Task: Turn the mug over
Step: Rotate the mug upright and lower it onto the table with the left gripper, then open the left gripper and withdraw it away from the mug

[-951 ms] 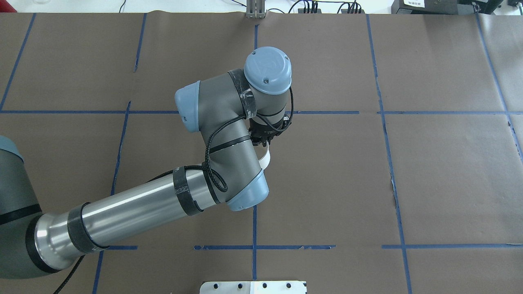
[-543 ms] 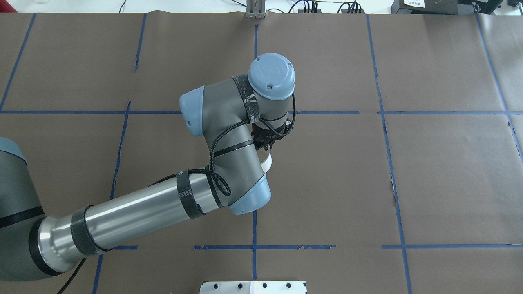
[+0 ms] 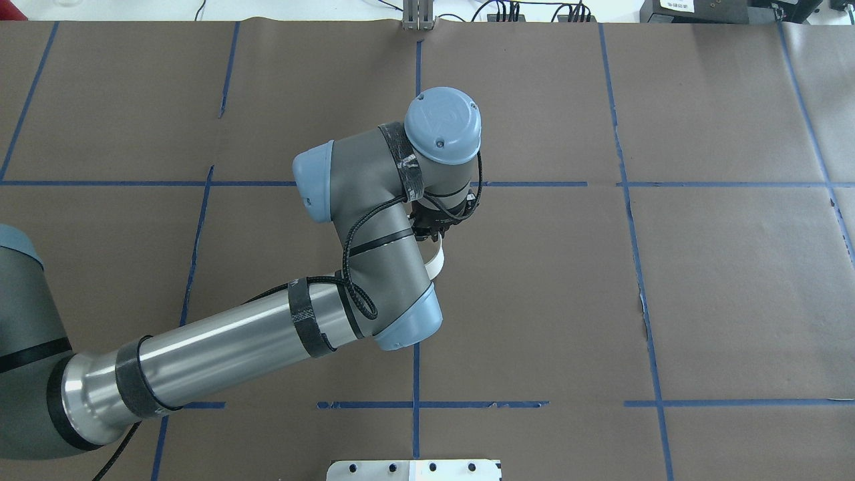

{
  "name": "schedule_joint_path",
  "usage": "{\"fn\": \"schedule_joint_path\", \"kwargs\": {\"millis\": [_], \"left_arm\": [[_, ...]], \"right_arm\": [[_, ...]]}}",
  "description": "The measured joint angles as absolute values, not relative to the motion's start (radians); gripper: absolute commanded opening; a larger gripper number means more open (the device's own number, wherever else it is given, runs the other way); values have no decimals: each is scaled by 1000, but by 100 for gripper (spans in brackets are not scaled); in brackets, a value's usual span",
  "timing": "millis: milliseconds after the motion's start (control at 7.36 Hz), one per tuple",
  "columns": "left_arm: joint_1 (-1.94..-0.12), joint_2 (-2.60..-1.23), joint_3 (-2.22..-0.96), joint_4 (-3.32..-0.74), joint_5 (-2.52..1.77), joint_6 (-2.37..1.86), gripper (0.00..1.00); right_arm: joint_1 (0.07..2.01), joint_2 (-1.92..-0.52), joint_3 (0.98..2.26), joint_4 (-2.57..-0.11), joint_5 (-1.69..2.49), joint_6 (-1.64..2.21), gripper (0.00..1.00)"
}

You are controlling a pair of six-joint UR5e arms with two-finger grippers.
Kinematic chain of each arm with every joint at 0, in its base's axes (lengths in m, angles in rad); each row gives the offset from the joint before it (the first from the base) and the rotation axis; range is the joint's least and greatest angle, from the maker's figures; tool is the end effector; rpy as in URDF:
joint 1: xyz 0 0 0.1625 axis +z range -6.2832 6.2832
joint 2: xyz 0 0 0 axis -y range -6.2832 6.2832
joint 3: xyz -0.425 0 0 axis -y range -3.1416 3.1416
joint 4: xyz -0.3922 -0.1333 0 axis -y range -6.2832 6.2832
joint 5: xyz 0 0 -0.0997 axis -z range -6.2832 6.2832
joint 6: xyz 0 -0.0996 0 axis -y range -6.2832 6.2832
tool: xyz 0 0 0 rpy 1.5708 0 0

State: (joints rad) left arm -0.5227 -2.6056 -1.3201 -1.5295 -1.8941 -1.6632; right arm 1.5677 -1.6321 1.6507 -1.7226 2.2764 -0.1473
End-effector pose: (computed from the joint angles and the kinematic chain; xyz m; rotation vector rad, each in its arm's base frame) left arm 0.6254 -0.4777 0.1047 -0.1452 0.7920 -0.4619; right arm 0.0673 -0.4551 0.6678 -0.0766 -0.7121 -0.0969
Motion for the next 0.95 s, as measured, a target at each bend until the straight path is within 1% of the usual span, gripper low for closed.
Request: {"fn": "schedule_joint_path", "kwargs": {"millis": [136, 272, 543, 679, 815, 951], "left_arm": [[-523, -2605, -1315, -1531, -1880, -1670, 72], [-522, -2603, -1310, -1540, -1855, -1677, 100], [-523, -2602, -1314, -1555, -1832, -1682, 100], [-531, -2600, -1339, -1554, -1831, -1682, 100], [-553, -2587, -1405, -1551, -1848, -1676, 100], [-580, -2541, -1504, -1547, -1881, -1650, 100]], "right_arm": [[1568, -1632, 1651, -1723, 2276, -147, 100], [1568, -1632, 1651, -1723, 2276, -147, 100], [1568, -1632, 1651, -1723, 2276, -147, 100], [1568, -1632, 1651, -1723, 2276, -147, 100], [1568, -1632, 1651, -1723, 2276, -147, 100], [1568, -1632, 1651, -1723, 2276, -147, 100]]}}
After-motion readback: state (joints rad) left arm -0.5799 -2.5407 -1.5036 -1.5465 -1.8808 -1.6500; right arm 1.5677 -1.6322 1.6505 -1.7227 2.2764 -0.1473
